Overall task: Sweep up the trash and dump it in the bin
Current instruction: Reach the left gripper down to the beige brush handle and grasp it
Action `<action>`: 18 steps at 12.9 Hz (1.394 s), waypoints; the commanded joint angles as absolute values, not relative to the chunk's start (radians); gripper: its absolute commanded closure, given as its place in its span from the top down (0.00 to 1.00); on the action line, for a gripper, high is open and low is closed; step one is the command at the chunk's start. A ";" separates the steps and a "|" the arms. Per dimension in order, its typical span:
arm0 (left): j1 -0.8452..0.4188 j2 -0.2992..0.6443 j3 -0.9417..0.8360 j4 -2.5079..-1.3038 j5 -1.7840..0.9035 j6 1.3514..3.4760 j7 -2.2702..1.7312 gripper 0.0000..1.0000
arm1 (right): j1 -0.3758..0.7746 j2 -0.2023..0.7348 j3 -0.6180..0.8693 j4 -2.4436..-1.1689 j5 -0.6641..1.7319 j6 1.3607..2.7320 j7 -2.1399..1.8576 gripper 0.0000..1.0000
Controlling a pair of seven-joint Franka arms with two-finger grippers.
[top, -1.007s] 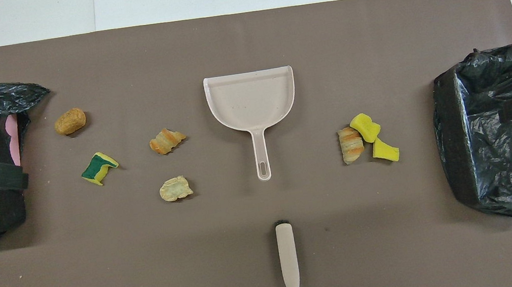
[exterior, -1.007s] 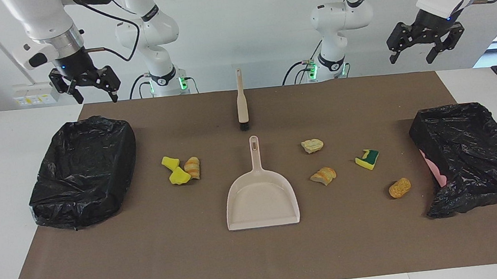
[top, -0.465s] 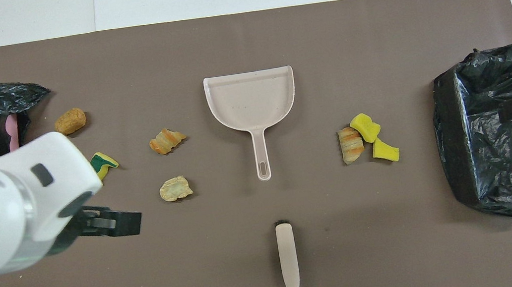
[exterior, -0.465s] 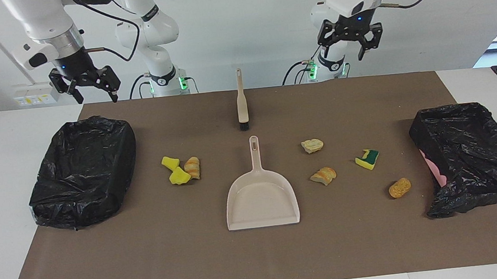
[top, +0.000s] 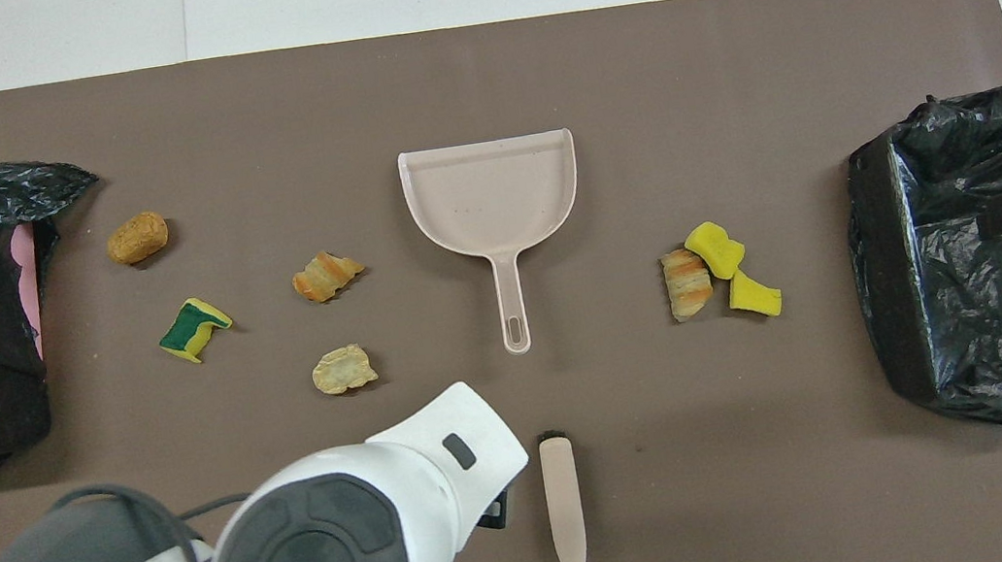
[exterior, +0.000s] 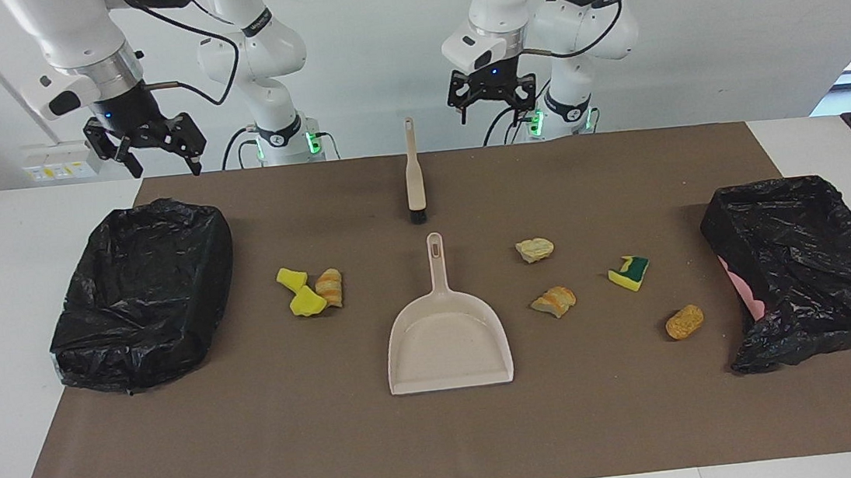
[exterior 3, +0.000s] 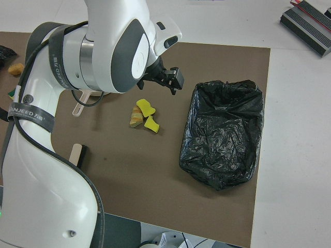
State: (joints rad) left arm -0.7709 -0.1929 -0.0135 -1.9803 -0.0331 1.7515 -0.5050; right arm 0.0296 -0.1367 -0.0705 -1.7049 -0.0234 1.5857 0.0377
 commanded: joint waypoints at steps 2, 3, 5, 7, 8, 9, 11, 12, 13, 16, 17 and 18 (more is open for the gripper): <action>-0.922 -0.229 0.008 -2.156 -0.032 1.894 -0.649 1.00 | 0.009 -0.164 -0.064 -1.740 -0.015 1.605 0.009 1.00; -0.952 -0.216 0.008 -2.180 -0.032 1.919 -0.673 1.00 | 0.009 -0.164 -0.064 -1.740 -0.015 1.605 0.009 1.00; -1.035 -0.186 0.008 -2.248 -0.032 2.021 -0.744 1.00 | 0.009 -0.164 -0.064 -1.740 -0.015 1.605 0.009 1.00; -1.092 -0.172 0.006 -2.319 -0.032 2.133 -0.817 1.00 | 0.009 -0.164 -0.064 -1.740 -0.015 1.605 0.009 1.00; -1.112 -0.146 0.006 -2.330 -0.034 2.160 -0.836 1.00 | 0.009 -0.163 -0.064 -1.740 -0.015 1.605 0.009 1.00; -1.132 -0.129 0.005 -2.330 -0.034 2.181 -0.853 1.00 | 0.009 -0.163 -0.064 -1.740 -0.015 1.605 0.009 1.00; -1.163 -0.111 0.005 -2.332 -0.049 2.206 -0.880 1.00 | 0.009 -0.163 -0.064 -1.740 -0.015 1.605 0.009 1.00; -1.166 -0.113 0.003 -2.344 -0.051 2.206 -0.882 1.00 | 0.009 -0.163 -0.064 -1.740 -0.015 1.605 0.009 1.00; -1.167 -0.114 0.003 -2.347 -0.052 2.206 -0.893 1.00 | 0.009 -0.163 -0.064 -1.740 -0.015 1.605 0.009 1.00; -1.212 -0.056 0.003 -2.349 -0.066 2.227 -0.926 1.00 | 0.009 -0.164 -0.064 -1.740 -0.015 1.605 0.009 1.00; -1.213 -0.052 0.005 -2.349 -0.066 2.238 -0.960 1.00 | 0.009 -0.163 -0.064 -1.740 -0.015 1.605 0.009 1.00; -1.213 -0.049 0.005 -2.345 -0.066 2.240 -0.971 1.00 | 0.009 -0.164 -0.064 -1.740 -0.015 1.605 0.009 1.00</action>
State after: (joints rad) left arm -1.1837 -0.0614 -0.0139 -2.3341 -0.0560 2.2062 -0.9309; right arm 0.0233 -0.1367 -0.0705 -1.7071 -0.0234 1.5857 0.0377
